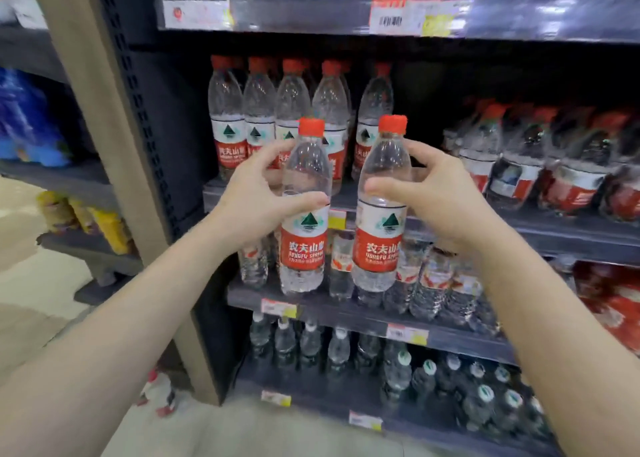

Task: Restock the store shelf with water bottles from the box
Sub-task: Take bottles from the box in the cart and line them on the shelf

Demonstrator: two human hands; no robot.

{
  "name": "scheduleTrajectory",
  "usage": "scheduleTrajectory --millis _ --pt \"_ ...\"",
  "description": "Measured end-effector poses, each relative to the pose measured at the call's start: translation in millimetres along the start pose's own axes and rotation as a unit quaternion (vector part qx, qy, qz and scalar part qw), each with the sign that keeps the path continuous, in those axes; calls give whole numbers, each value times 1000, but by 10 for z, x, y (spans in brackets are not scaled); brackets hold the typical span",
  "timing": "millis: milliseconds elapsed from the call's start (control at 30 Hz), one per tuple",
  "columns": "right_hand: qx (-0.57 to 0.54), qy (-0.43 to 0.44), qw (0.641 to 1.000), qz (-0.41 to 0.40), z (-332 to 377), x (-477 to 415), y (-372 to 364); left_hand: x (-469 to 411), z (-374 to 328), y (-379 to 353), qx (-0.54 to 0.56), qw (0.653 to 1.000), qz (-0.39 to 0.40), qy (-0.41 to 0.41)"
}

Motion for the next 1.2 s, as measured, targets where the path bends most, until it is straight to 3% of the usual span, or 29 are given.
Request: scheduleTrajectory --millis 567,1200 --pt "-25 36 996 -79 69 -933 -99 -37 103 -186 20 999 18 -41" --pt "-49 5 983 -174 -299 -1433 -357 -136 403 -316 44 999 26 -2"
Point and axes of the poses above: each hand's wrist, its own x-axis away from the middle knuckle, its own y-axis out of the back of the hand, z = x × y, the point moved 3 cm from there along -x, towards the middle knuckle, and after that the axes turned 13 degrees about -z, right-handed, at the moved point
